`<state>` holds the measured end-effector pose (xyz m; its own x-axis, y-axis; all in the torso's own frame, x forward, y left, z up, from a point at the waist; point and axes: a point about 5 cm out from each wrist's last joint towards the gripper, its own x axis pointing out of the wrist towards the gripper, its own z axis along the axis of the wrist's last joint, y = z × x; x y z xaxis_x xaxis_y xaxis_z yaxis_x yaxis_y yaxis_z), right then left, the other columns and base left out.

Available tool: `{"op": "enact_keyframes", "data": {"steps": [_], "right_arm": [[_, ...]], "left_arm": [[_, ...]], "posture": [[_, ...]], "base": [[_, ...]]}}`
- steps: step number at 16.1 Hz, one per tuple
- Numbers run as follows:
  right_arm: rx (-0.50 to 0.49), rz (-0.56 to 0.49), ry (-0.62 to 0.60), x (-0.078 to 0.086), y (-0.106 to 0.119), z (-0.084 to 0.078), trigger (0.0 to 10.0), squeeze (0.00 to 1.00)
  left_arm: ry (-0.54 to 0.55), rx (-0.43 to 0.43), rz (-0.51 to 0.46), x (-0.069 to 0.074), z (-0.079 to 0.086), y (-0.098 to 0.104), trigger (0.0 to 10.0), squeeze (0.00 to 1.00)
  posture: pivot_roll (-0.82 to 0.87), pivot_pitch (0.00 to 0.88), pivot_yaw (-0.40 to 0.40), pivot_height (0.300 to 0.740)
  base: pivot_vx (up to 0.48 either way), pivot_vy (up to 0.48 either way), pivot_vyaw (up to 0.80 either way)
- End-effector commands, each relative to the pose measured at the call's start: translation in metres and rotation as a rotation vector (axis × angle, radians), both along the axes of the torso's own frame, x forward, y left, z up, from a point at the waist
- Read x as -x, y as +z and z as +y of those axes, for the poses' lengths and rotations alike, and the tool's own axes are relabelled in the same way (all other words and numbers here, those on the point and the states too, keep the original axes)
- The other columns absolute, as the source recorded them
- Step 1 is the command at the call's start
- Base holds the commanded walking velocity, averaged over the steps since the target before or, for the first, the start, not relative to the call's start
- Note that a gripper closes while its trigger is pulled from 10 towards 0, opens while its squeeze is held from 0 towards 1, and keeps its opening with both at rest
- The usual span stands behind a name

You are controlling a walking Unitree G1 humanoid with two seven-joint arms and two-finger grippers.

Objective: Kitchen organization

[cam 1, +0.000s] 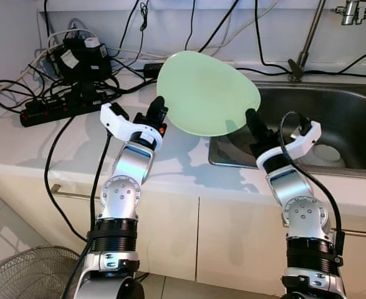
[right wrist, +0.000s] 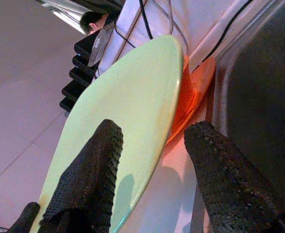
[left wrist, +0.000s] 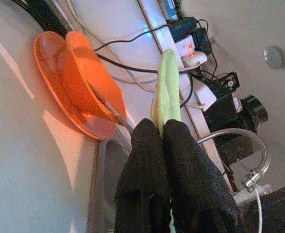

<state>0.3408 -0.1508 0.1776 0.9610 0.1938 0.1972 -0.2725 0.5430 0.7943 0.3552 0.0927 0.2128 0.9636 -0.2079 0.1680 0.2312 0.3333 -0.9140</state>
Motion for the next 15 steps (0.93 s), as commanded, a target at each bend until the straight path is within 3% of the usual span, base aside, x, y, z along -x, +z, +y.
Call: {"op": "enact_keyframes", "data": {"steps": [1,15], "right_arm": [[0.007,0.003,0.014,-0.0005,-0.0004,0.0047,10.0,0.0],[0.007,0.003,0.014,-0.0005,-0.0004,0.0047,10.0,0.0]], "left_arm": [[-0.12,0.12,-0.101,0.006,-0.0417,0.0299,10.0,0.0],[-0.12,0.12,-0.101,0.006,-0.0417,0.0299,10.0,0.0]], "posture": [[0.01,0.0,0.1,0.74],[0.01,0.0,0.1,0.74]], "base": [[0.0,0.0,0.0],[0.0,0.0,0.0]]}}
